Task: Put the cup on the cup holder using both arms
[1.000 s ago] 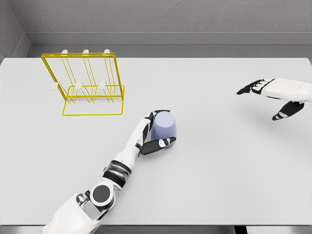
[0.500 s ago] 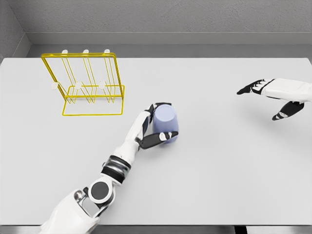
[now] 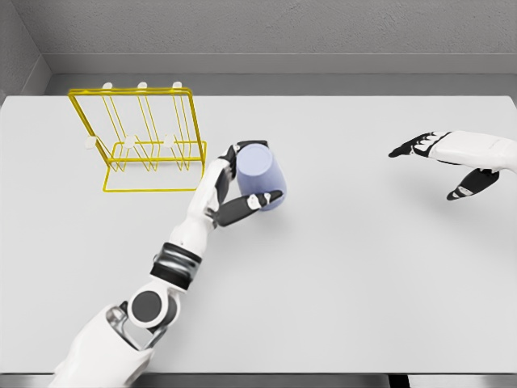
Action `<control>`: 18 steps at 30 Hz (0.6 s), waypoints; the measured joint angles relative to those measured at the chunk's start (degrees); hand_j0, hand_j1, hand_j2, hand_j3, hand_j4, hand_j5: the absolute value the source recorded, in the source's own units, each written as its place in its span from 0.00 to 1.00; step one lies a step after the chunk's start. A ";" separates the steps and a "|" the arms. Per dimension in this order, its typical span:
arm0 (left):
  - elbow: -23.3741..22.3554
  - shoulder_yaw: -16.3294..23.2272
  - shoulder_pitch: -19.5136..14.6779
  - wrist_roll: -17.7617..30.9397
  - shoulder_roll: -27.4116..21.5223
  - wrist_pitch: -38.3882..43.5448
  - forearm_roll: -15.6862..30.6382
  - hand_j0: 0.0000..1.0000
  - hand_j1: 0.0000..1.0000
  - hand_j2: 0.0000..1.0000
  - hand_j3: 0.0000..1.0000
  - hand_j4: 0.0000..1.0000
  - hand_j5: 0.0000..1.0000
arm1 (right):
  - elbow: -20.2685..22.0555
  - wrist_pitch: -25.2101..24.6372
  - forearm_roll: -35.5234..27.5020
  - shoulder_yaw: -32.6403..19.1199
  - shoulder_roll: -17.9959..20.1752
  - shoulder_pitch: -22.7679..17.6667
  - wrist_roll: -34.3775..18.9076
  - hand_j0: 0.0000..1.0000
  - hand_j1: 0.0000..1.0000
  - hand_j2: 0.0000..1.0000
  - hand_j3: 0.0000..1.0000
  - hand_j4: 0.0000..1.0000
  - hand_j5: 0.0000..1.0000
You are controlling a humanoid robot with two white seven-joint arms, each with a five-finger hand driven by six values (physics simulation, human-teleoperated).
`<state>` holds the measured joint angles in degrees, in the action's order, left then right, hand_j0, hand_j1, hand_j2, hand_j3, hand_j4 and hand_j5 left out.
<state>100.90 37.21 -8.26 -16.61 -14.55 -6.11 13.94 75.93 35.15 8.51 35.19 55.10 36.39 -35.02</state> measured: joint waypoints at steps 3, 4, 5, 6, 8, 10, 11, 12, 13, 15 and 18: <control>0.03 -1.41 -0.09 0.73 -0.09 -1.76 0.00 0.64 0.64 0.64 0.64 0.64 0.64 | -0.02 0.00 -0.01 0.00 -0.04 0.00 0.00 1.00 1.00 1.00 1.00 1.00 1.00; 0.03 -1.84 -0.09 0.84 -0.10 -2.30 0.01 0.64 0.64 0.64 0.64 0.64 0.64 | -0.03 0.00 -0.01 0.00 -0.05 0.00 0.00 1.00 1.00 1.00 1.00 1.00 1.00; 0.03 -2.19 -0.09 0.93 -0.11 -2.96 0.01 0.64 0.64 0.64 0.64 0.64 0.64 | -0.04 0.00 0.00 0.00 -0.05 0.00 0.00 1.00 1.00 1.00 1.00 1.00 1.00; 0.04 -2.53 -0.09 0.99 -0.11 -3.64 0.01 0.64 0.64 0.64 0.64 0.64 0.64 | -0.04 0.00 0.00 0.00 -0.05 0.00 0.00 1.00 1.00 1.00 1.00 1.00 1.00; 0.05 -3.01 -0.09 1.07 -0.12 -5.25 0.01 0.64 0.64 0.64 0.64 0.64 0.64 | -0.07 0.00 -0.01 -0.01 -0.06 0.00 0.00 1.00 1.00 1.00 1.00 1.00 1.00; 0.06 -3.57 0.00 1.11 -0.14 -6.95 0.00 0.64 0.64 0.64 0.64 0.64 0.64 | -0.08 0.00 0.00 0.00 -0.06 0.00 0.00 1.00 1.00 1.00 1.00 1.00 1.00; 0.08 -3.80 -0.09 1.10 -0.16 -7.71 -0.02 0.64 0.64 0.64 0.64 0.64 0.64 | -0.08 0.00 0.01 0.00 -0.06 0.00 0.00 1.00 1.00 1.00 1.00 1.00 1.00; 0.09 -4.08 -0.09 1.09 -0.24 -8.27 -0.02 0.64 0.64 0.64 0.64 0.64 0.64 | -0.09 0.00 0.00 0.00 -0.06 0.00 0.00 1.00 1.00 1.00 1.00 1.00 1.00; 0.09 -4.35 -0.09 1.08 -0.32 -8.68 -0.03 0.64 0.64 0.64 0.64 0.64 0.64 | -0.09 0.00 0.01 0.00 -0.06 0.00 0.00 1.00 1.00 1.00 1.00 1.00 1.00; 0.09 -4.82 -0.09 1.04 -0.56 -9.57 0.00 0.64 0.64 0.64 0.64 0.64 0.64 | -0.09 0.00 0.02 0.00 -0.06 -0.17 0.00 1.00 1.00 1.00 1.00 1.00 1.00; 0.11 -5.46 -0.09 0.99 -1.18 -10.74 0.08 0.64 0.64 0.64 0.64 0.64 0.64 | -0.09 0.00 0.01 0.00 -0.06 -0.35 0.00 1.00 1.00 1.00 1.00 1.00 1.00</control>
<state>101.02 31.75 -8.35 -15.61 -15.73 -16.85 14.02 75.84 35.16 8.53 35.19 55.04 36.04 -35.02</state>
